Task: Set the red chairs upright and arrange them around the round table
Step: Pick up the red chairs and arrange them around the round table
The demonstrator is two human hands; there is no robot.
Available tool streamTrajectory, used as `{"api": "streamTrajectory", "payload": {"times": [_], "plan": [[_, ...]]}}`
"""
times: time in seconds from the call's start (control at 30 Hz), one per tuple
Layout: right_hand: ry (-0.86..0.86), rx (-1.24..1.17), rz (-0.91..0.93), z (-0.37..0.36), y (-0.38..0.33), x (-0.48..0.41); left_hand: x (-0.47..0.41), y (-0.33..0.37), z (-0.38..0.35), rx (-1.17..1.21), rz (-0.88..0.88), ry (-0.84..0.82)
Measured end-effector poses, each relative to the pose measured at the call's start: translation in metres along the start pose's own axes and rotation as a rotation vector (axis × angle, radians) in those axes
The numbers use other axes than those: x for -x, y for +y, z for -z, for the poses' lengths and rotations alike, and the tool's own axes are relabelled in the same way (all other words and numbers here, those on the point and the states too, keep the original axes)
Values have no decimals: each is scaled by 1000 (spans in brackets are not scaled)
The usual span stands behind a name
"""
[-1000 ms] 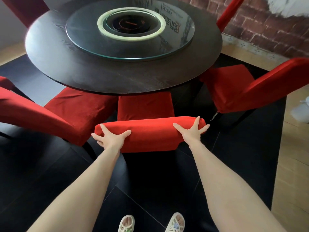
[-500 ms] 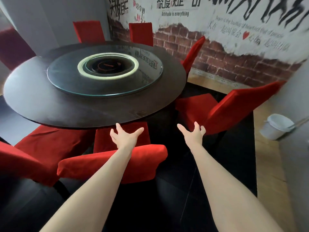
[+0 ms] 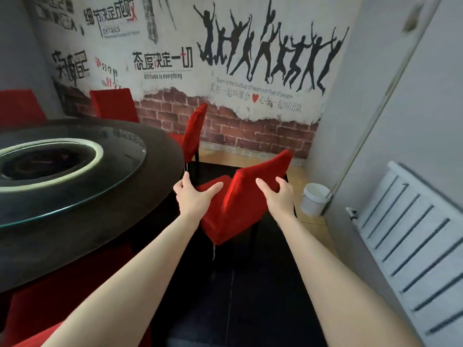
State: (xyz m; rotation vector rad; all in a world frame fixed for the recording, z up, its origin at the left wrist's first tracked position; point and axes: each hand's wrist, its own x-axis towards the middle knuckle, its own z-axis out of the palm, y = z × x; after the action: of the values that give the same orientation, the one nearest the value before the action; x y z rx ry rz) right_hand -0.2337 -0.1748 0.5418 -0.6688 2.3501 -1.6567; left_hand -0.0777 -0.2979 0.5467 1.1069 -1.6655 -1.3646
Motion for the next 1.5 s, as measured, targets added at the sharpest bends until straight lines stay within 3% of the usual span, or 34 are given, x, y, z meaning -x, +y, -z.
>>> {"api": "streamTrajectory", "payload": {"times": [0.43,0.87,1.13,1.5], "plan": [[284,-21,88,124,-3,-197,-120,104,-213,20,-259,-260],[273,-41,106,140,1,-387,-249,152,-352,67,-287,-280],[111,-30,113,119,27,-480,-305,135,-393,11,-252,-136],[-286,-30,143,105,85,-580,-320,93,-455,-35,-60,243]]}}
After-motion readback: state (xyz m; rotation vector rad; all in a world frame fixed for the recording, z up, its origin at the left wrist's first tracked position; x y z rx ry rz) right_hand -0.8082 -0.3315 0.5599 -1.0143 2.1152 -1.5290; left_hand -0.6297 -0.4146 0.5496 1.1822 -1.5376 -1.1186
